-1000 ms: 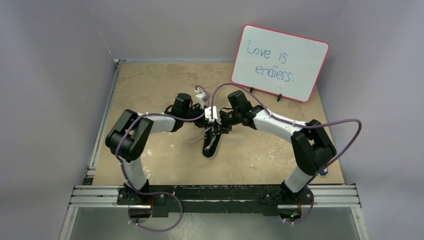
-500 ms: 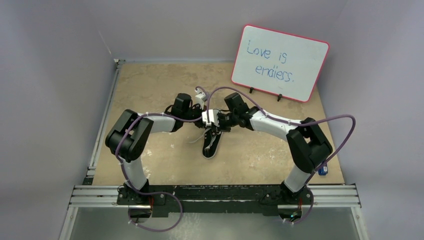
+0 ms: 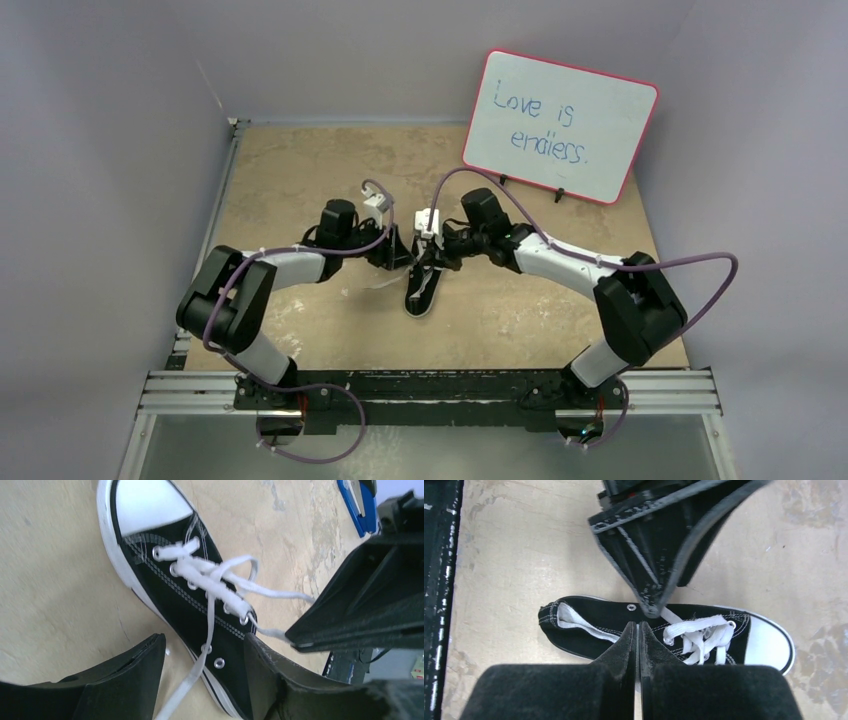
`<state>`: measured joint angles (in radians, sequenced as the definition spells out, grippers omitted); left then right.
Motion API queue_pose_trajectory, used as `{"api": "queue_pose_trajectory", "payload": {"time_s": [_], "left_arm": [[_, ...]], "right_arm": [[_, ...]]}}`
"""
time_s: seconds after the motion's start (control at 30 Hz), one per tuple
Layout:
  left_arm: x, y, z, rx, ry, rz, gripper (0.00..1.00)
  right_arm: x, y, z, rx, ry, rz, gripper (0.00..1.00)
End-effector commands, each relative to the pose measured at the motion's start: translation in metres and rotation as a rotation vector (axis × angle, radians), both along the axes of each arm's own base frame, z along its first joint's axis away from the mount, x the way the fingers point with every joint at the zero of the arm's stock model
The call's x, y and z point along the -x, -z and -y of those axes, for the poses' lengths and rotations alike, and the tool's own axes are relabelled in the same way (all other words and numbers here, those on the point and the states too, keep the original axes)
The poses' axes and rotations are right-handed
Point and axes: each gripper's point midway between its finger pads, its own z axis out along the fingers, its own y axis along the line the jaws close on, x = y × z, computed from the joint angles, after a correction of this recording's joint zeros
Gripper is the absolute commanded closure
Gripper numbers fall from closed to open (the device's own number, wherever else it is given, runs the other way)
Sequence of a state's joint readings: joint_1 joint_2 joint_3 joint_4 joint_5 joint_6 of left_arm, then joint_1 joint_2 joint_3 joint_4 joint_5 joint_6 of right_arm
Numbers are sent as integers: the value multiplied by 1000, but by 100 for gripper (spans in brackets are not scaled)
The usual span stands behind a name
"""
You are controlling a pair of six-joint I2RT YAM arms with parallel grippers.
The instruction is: Tie the shoes
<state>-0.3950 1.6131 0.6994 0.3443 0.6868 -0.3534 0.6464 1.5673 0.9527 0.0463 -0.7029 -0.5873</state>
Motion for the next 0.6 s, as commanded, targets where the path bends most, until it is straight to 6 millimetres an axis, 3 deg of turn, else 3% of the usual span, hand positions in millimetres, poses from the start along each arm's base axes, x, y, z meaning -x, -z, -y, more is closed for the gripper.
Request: {"api": "queue_pose_trajectory", "payload": {"time_s": [0.0,0.2,0.27,0.4,0.5,0.57], "left_arm": [[9,-3,0,52,-6,19,40],[15,18,-3,21,5,-21,40],[16,24,-2,12,12,-35,44],[15,41,-7,-53,5,-69,65],[16,39,-13,-83,-8,-68,85],[17,31,-16,-88,-28,-56,91]], "right_arm": [[1,-26,-5,-105,31,-26,100],[8,-29,-1,-140,61,-57,100],[11,-32,0,-150,72,-73,100],[18,-47,7,-173,124,-115,100],[29,-54,16,-167,181,-173,100],[30,-51,27,-139,262,-215,100]]}}
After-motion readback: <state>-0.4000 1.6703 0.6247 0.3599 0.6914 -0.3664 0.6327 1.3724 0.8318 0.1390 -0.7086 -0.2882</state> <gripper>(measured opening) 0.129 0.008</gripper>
